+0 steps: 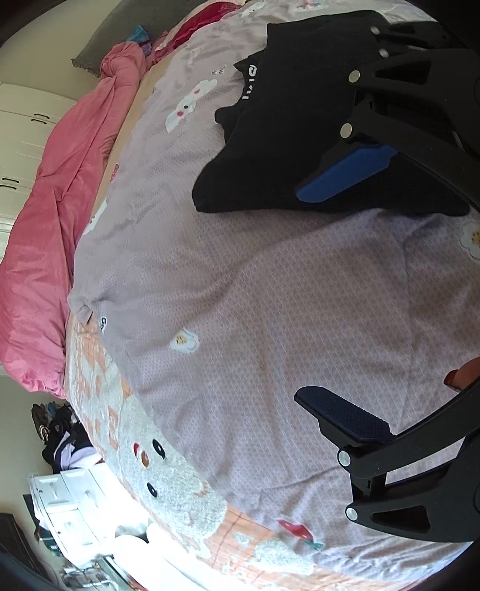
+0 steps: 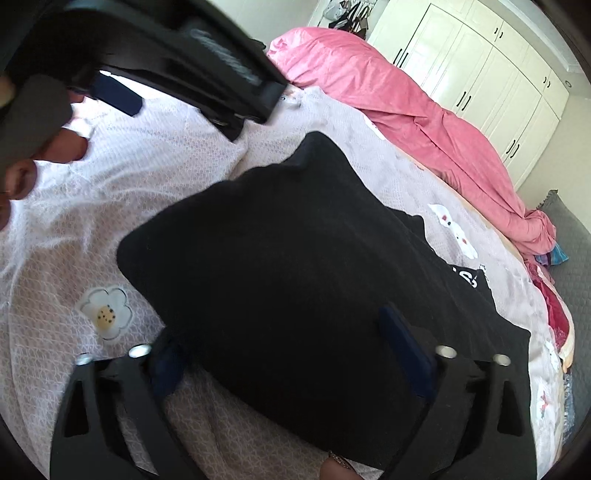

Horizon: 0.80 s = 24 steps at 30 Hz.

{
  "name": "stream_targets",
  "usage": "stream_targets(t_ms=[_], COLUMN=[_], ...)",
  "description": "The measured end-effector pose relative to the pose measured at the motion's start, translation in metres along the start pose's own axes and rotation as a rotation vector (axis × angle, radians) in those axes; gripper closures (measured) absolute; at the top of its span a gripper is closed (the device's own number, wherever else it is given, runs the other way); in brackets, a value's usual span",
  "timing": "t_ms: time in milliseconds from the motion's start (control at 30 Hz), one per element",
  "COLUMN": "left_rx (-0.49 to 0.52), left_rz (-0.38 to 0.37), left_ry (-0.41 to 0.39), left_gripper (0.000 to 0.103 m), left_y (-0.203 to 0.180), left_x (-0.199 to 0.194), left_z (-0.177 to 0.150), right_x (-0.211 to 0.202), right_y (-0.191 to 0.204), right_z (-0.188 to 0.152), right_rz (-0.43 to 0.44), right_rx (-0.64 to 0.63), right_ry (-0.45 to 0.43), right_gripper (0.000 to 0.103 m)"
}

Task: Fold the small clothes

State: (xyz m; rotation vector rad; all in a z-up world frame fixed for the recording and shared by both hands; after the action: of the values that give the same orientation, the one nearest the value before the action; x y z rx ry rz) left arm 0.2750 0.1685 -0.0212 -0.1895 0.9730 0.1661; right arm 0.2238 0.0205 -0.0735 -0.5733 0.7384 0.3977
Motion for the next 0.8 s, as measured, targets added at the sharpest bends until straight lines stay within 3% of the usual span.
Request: stream_targets(t_ms=[67, 133, 233, 367, 467, 633, 800], left_rx=[-0.006, -0.017, -0.054, -0.111, -0.14, -0.096, -0.07], left_rz=[-0.013, -0.04, -0.092, -0.191, -0.299, -0.302, -0.335], left_ry=[0.004, 0.013, 0.042, 0.07, 0.1, 0.117, 0.128], left_gripper=[0.009, 0.009, 0.009, 0.009, 0.009, 0.011, 0.035], left_y=[-0.006, -0.014, -0.023, -0.041, -0.058, -0.078, -0.089], left_x=[0.004, 0.009, 0.017, 0.022, 0.025, 0.027, 0.03], left_z=[0.007, 0.016, 0.027, 0.042, 0.045, 0.038, 0.034], right_x=[-0.001, -0.007, -0.019, -0.03, -0.041, -0.051, -0.054], right_y=[-0.002, -0.005, -0.018, -0.047, -0.063, -0.073, -0.072], right_z=[0.002, 0.002, 0.001, -0.004, -0.007, -0.012, -0.019], right_rz=[0.0, 0.023, 0.087, 0.19, 0.218, 0.224, 0.234], right_rx=[0.009, 0.028, 0.092, 0.247, 0.325, 0.366, 0.393], right_ry=[-0.011, -0.036, -0.087, -0.128, -0.161, -0.183, -0.189], right_gripper=[0.037, 0.058, 0.075, 0.08, 0.081, 0.082, 0.082])
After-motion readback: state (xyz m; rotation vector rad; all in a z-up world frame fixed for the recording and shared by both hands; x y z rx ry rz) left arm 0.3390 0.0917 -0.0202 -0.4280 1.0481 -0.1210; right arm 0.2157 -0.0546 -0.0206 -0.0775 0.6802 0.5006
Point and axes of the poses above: each gripper's, at about its wrist camera, not at the fingertips, and x roughly the way its jaws point, y to its left, z to its top, the point moved 3 cm from there along x, roughly the way its jaws point, and after that the axes turned 4 degrees about y, right-handed, at the moved point
